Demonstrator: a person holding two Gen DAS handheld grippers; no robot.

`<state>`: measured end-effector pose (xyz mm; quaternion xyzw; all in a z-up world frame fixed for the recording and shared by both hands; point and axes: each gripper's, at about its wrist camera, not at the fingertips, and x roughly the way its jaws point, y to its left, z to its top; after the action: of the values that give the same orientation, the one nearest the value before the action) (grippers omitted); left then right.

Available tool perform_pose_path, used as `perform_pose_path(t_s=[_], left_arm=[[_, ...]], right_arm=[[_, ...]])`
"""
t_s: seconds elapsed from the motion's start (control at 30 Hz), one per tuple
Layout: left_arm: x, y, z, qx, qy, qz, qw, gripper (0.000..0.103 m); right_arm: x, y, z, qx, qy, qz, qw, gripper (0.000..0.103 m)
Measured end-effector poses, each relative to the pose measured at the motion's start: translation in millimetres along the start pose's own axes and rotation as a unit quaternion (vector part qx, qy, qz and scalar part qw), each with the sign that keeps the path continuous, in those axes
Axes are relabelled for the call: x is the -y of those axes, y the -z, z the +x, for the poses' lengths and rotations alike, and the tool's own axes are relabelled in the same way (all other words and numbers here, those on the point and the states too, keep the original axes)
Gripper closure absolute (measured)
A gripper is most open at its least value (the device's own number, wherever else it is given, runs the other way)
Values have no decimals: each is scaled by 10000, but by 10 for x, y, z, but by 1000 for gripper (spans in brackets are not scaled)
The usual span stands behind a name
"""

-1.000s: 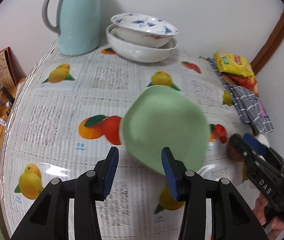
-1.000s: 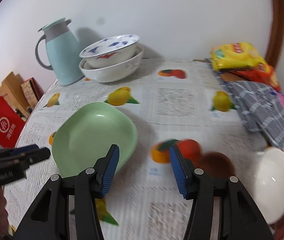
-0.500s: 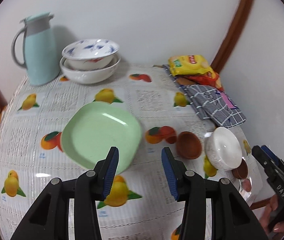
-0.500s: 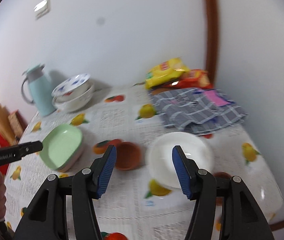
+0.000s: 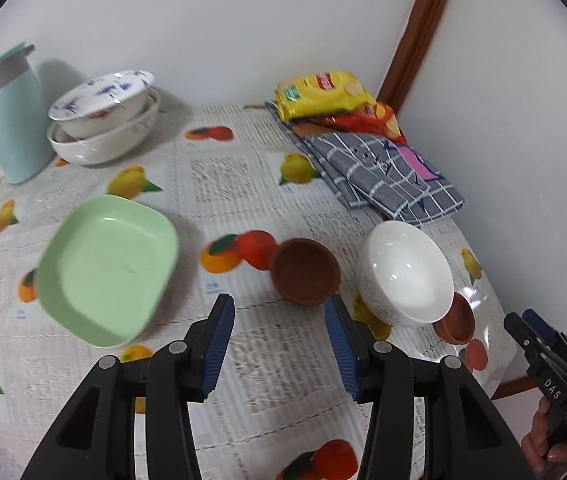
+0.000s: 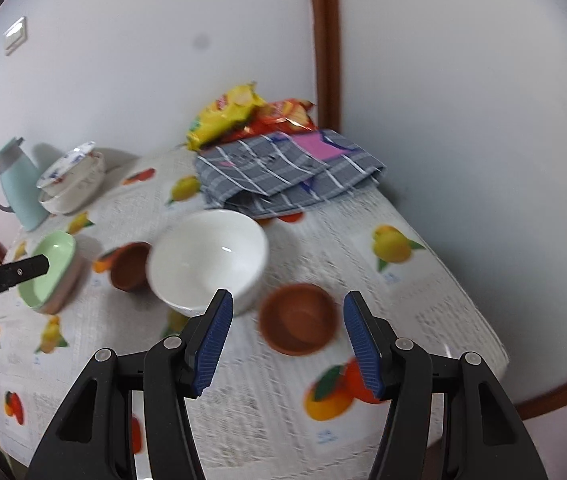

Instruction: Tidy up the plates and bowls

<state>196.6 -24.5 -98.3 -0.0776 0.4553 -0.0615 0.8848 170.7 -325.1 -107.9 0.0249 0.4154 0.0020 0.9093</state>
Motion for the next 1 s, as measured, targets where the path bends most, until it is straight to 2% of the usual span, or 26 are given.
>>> perform_pose_path(t_s=[0.23, 0.47, 0.63, 1.0], left_arm=[[-5, -11, 329, -232, -37, -93, 9997, 58], [-121, -72, 657, -426, -94, -333, 9985, 58], [-115, -122, 882, -572, -123, -296, 9978, 58], [-85, -195, 1248, -753, -8, -245, 9969, 58]], right_arm=[[234, 99, 330, -244, 12, 254, 9994, 46], [312, 178, 665, -479, 38, 333, 9983, 46], [357, 201, 838, -601, -17, 459, 9971, 46], [318, 196, 1059, -657, 38, 413, 9970, 58]])
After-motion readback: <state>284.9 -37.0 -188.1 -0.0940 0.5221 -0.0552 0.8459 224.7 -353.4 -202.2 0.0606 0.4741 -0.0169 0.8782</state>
